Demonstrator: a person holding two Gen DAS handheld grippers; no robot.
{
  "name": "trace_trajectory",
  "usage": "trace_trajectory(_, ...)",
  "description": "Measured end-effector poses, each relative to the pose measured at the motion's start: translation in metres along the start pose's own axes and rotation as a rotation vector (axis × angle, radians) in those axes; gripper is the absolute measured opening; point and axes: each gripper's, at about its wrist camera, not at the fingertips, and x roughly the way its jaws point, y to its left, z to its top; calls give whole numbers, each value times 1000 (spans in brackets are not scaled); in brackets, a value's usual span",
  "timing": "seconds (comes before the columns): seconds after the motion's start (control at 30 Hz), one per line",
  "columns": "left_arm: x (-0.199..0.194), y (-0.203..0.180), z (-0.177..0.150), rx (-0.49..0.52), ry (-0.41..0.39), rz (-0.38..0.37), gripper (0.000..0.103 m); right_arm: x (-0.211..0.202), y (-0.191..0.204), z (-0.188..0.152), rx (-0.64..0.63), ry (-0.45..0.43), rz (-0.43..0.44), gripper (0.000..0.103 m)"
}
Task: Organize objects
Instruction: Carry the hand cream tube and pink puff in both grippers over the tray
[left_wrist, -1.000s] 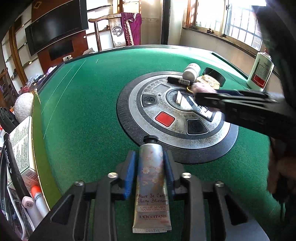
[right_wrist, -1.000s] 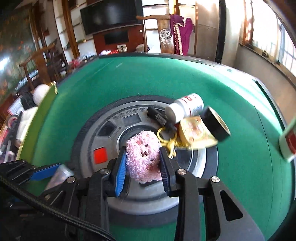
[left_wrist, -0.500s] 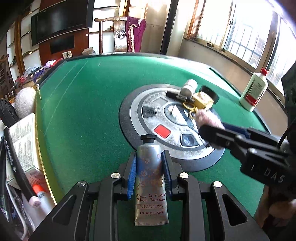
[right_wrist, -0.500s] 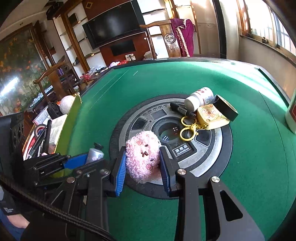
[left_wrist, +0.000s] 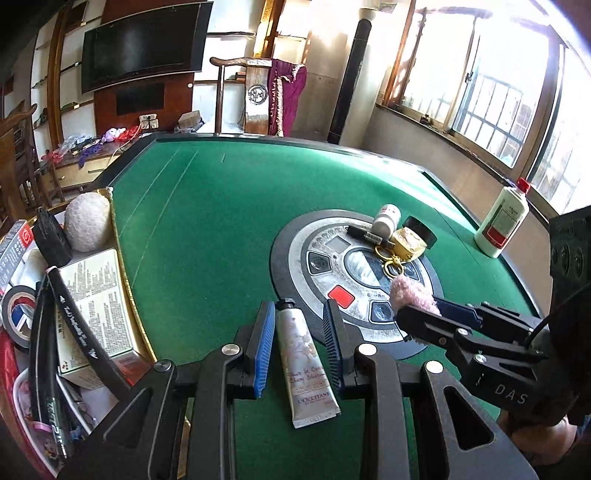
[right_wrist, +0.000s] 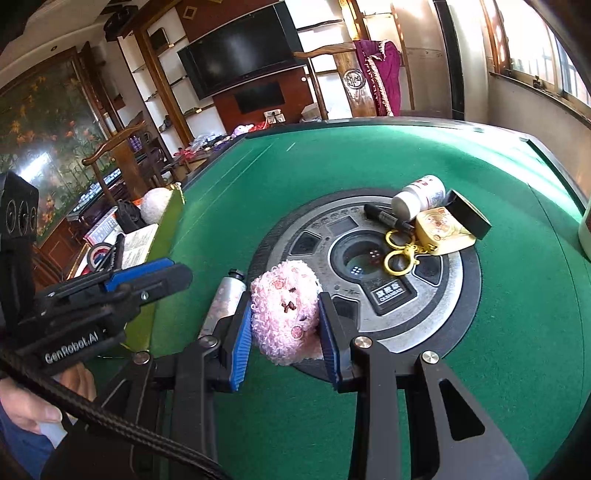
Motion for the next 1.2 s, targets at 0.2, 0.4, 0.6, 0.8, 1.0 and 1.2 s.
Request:
trace_trajectory(0.2,4,5,2,4,28,-5,22,-2,3,0,18,-7,11,31)
trace_trajectory(0.4,24,6,-4,5,97,-7,25,-1,-3,0,44,-7,12,31)
trace_trajectory(0.6,46,6,-5,-22,114,68,42,-1,-1,1,39,-4,23,31)
trace_trajectory(0.8,71,-4,-13,26,154,106,40,-4,-1,2,46,-12,33,31)
trace_trajectory(1.0,64,-1,-16,41,128,124,21,-8,1,3,43,-24,35,31)
trace_trajectory(1.2,35,10,-8,-9,65,72,21,-9,0,3,41,-32,32,31)
